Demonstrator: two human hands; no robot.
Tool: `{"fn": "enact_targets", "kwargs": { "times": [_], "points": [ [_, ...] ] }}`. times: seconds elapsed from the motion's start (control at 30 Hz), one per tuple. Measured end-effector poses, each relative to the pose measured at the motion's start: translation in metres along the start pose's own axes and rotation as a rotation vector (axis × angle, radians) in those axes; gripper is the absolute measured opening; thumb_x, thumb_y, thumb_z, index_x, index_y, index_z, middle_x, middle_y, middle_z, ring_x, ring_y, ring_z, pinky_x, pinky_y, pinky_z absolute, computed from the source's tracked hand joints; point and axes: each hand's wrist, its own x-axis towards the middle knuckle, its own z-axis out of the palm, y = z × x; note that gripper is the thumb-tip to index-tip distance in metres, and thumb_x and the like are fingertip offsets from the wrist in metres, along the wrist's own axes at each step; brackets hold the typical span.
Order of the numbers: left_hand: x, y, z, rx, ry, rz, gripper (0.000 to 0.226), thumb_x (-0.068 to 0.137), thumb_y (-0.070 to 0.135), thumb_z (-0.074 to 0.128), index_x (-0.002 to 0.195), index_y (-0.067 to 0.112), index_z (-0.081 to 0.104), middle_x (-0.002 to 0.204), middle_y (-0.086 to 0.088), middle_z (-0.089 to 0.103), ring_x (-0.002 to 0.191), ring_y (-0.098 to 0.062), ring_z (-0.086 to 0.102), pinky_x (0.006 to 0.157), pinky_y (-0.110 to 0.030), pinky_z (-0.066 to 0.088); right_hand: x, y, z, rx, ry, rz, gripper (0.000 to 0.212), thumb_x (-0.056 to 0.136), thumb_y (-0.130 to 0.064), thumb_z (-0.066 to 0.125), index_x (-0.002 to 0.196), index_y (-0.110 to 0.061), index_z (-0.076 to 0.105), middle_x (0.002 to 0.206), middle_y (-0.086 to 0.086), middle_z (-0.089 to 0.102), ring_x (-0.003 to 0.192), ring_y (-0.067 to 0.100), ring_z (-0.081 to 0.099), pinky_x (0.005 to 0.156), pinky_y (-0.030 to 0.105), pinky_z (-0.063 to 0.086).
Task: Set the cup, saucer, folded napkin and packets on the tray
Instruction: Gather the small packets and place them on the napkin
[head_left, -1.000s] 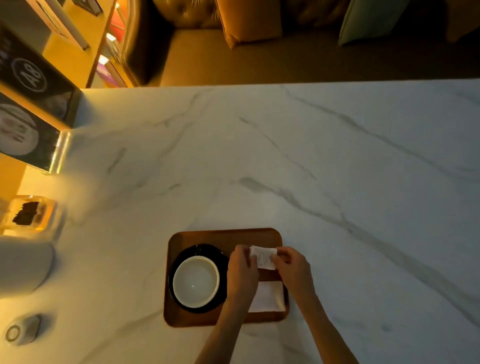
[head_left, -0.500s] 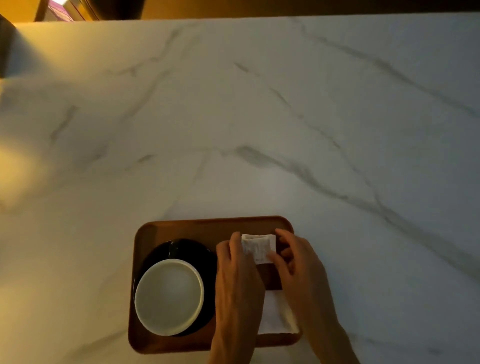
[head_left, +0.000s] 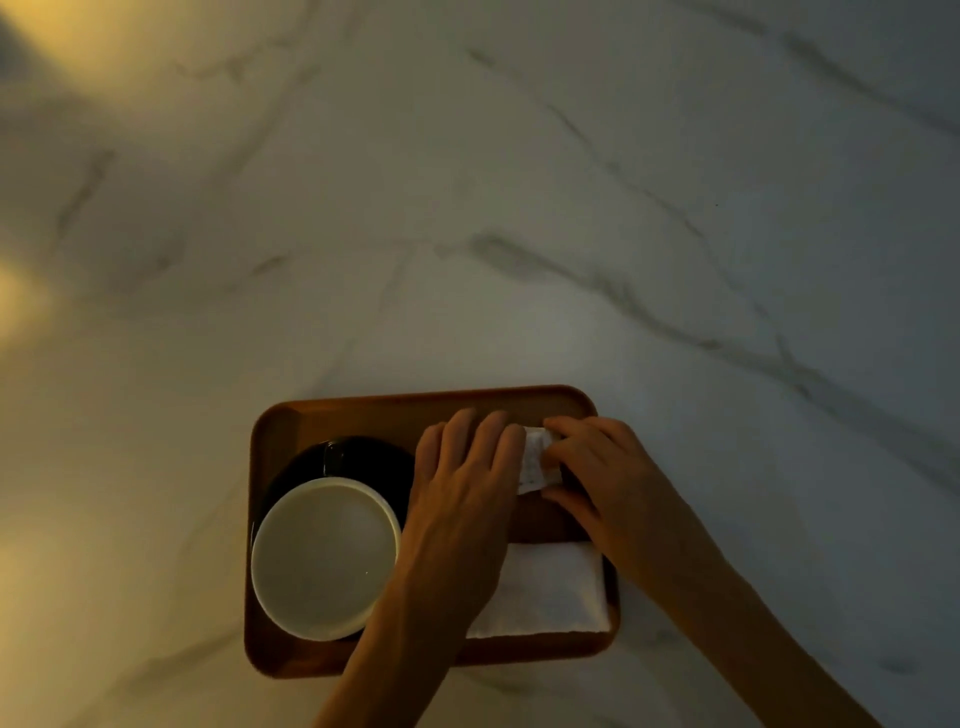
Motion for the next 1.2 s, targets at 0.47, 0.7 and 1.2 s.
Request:
{"fn": "enact_targets", "kwargs": {
  "times": [0.47,0.7,1.2],
  "points": [
    [-0.006,0.012,-0.005,0.048,0.007,-0.015,0.067,0.063,0.013,0.084,0.125,0.013,0.057,0.128,-0.012,0.060,0.125,-0.035,0.053,0.104,-0.048,0.045,0.000,-0.001,-0.009,-0.030,-0.027,-0.065,0.036,0.075,-0.014,0.081,0.106,-0.003,0.068,0.120,0.013,0.066,0.112,0.030,0.062,0.087,0.036,0.057],
    [-0.008,0.013,-0.002,0.055,0.075,-0.032,0.056,0.068,0.008,0.076,0.121,0.012,0.058,0.122,-0.009,0.062,0.120,-0.031,0.056,0.110,-0.050,0.038,0.001,-0.003,-0.011,-0.058,-0.046,-0.066,0.031,0.079,-0.015,0.075,0.105,-0.001,0.066,0.120,0.016,0.065,0.109,0.031,0.061,0.081,0.038,0.059],
    [-0.014,0.007,0.012,-0.046,0.130,-0.052,0.059,0.069,-0.006,0.075,0.120,0.013,0.053,0.136,-0.010,0.057,0.140,-0.036,0.037,0.117,-0.061,0.010,-0.007,-0.005,0.000,-0.139,0.082,-0.063,0.026,0.081,-0.020,0.071,0.103,-0.007,0.068,0.120,0.012,0.067,0.110,0.029,0.062,0.080,0.039,0.058]
  ]
}}
